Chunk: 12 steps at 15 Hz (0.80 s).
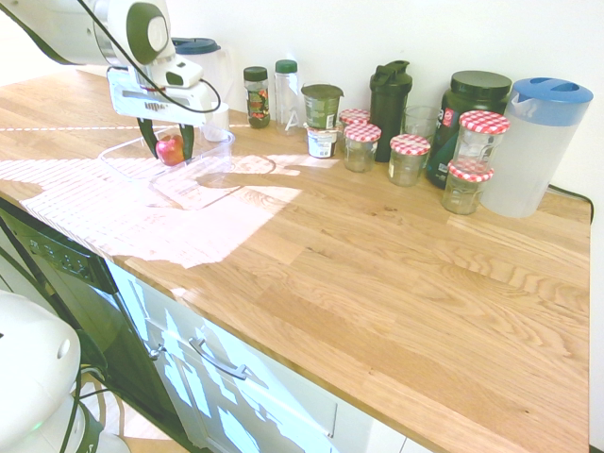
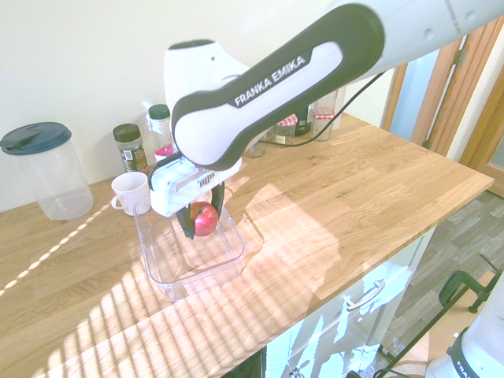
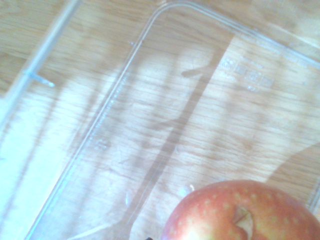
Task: Put the apple into the container
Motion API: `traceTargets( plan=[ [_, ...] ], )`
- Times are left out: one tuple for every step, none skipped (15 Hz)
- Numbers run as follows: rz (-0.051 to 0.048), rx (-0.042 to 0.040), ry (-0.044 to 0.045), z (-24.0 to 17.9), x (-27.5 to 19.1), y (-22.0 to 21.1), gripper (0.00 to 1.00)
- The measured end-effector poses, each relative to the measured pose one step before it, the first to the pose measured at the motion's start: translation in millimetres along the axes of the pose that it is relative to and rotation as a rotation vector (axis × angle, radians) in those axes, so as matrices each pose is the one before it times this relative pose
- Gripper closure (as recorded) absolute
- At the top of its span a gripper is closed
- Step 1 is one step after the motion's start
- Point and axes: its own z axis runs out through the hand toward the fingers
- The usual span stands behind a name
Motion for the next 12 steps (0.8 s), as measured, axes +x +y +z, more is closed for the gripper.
traceTargets(
  plan=[
    [0.00568, -0.00237, -0.00951, 13.47, 2.65, -0.53, 1.0],
    [0.00173, 0.00714, 0.00097, 3.37, 1.9, -2.24, 1.0],
    [-0.0019, -0.00015, -0.0003, 0.11, -1.2, -0.88, 1.0],
    [-0.00063, -0.00047, -0.00054, 0.3, -2.17, -1.14, 0.0],
    [0.00045, -0.0001, -0.00007, 0.02, -1.53, -0.99, 0.0],
    [-0.0004, -0.00015, 0.00017, -0.05, -0.59, -0.35, 0.0],
    [-0.00044, -0.0006, -0.00003, -0.14, -0.28, -0.06, 0.0],
    [-0.00031, -0.00053, 0.00016, -0.44, -0.19, 0.02, 0.0],
    [-0.00136, -0.00155, -0.00052, -0.62, -0.79, -0.14, 0.0],
    [-0.00145, -0.00046, 0.00061, -1.38, -0.81, -0.2, 0.0],
    [-0.00106, -0.00095, 0.00037, -1.51, -0.65, -0.07, 0.0],
    [-0.00114, -0.00017, 0.00176, -1.72, -0.23, -0.06, 0.0]
  ],
)
